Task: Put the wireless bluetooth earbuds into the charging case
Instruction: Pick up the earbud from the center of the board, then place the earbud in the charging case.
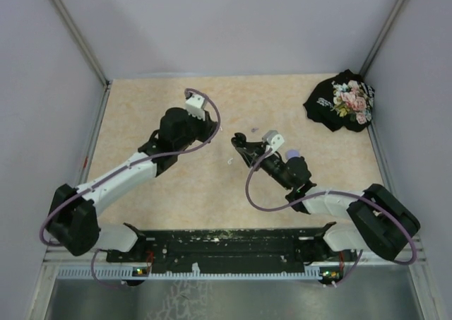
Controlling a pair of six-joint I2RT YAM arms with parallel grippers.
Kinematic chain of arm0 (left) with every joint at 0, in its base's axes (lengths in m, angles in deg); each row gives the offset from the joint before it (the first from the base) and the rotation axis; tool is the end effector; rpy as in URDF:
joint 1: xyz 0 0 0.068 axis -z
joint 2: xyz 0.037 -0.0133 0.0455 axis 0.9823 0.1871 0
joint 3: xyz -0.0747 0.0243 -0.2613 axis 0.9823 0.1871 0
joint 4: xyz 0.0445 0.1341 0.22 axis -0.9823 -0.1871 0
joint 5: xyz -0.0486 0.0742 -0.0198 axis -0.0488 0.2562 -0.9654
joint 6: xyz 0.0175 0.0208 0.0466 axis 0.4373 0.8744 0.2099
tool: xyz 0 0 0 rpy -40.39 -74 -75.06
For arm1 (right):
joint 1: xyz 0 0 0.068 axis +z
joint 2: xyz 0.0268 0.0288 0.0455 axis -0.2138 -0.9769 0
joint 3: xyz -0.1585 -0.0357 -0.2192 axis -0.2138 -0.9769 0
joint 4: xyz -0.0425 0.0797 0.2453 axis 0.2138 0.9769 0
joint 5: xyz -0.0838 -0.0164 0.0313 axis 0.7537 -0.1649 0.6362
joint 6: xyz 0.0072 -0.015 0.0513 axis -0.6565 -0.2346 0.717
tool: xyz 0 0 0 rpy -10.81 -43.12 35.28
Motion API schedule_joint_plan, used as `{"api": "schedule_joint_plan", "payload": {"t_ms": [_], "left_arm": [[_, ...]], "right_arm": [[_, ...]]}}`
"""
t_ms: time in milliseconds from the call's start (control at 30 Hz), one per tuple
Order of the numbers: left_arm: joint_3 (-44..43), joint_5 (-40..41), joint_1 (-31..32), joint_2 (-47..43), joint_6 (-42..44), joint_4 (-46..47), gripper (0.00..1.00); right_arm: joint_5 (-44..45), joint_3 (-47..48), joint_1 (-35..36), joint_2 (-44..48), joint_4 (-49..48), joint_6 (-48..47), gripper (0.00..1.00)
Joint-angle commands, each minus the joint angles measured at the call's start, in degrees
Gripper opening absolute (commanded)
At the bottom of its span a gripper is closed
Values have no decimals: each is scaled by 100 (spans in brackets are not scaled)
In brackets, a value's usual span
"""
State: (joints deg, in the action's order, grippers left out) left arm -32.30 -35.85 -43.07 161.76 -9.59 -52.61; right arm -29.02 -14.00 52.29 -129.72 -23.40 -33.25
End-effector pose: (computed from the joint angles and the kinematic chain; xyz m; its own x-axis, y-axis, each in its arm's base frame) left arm 0.2643 -0.1928 0.2966 -0.3190 0.0570 -0.9460 0.5428 0.8293 -0.1330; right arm 0.1855 0.1612 0.2212 0.0939 0.1288 -0.9872 -0.7375 0.6751 0.0179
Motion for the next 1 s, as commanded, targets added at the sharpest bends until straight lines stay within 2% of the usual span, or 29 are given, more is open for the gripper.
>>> {"api": "schedule_joint_plan", "payload": {"t_ms": [0,233,500,967], "left_arm": [[490,-279,190,-725,-145,1345,0],[1164,-90,622,-1325,-263,2412,0],[1464,-260,858,-1381,-584,3239,0],[1396,-202,1080,-1069,-366,3457,0]], "right_arm": [[81,259,161,-108,-933,6,0],[235,316,222,-397,-1741,182,0],[234,380,294,-486,-2126,352,0],[119,416,347,-392,-2069,390,0]]}}
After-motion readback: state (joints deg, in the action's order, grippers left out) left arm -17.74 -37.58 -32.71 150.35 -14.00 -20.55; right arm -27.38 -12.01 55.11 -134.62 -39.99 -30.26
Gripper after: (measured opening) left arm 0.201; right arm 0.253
